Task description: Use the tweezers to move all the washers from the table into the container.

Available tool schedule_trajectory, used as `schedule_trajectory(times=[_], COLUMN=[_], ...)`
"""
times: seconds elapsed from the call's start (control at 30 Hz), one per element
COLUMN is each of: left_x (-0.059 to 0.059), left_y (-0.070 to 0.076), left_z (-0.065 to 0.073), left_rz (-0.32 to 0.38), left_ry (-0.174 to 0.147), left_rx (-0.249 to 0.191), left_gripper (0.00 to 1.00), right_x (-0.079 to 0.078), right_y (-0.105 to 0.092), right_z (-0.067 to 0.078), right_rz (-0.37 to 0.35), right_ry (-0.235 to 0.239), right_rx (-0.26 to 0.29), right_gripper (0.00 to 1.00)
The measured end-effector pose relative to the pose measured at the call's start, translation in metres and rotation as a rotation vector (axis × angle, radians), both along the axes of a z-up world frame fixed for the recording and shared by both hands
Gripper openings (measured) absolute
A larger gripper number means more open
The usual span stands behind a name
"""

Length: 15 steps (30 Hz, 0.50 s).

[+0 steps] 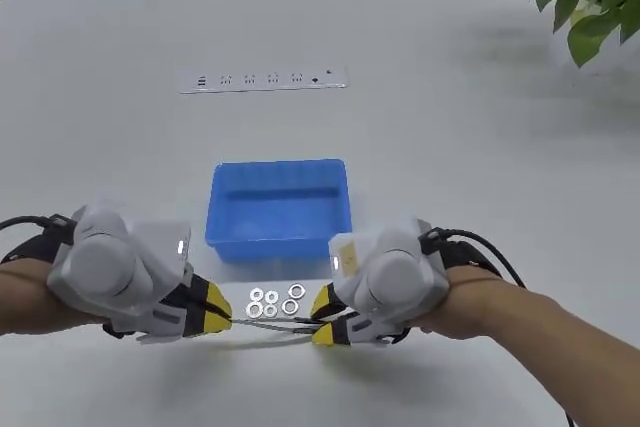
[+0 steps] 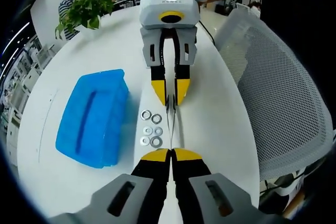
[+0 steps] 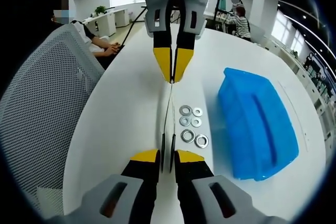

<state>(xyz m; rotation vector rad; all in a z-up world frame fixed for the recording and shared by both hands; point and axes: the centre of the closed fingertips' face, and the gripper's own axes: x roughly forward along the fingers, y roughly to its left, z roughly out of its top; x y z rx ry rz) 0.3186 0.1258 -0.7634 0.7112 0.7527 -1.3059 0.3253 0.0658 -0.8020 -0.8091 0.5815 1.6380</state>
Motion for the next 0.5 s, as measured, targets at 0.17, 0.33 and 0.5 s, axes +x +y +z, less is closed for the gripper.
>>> schedule_trajectory(times=[0.17,0.33,0.5], left_x=[-0.001,-0.001,-0.002], left_y=[-0.007,-0.015,-0.026], left_z=[0.015,0.031,0.048], left_rz=[-0.001,-0.005,-0.026], left_ry=[-0.014,-0.021,-0.036], left_rx=[-0.024,-0.051,-0.070], left_gripper=[0.06,0.06,0.06], right_x=[-0.001,-0.002,-0.004], right_y=[0.002,0.004,0.006], right_z=[0.001,0.004,0.007], right_rz=[-0.004,-0.010,-0.019], right_ry=[0.001,0.002,0.006], right_rx=[0.003,0.008,0.016], right_gripper=[0.13,0.13,0.12])
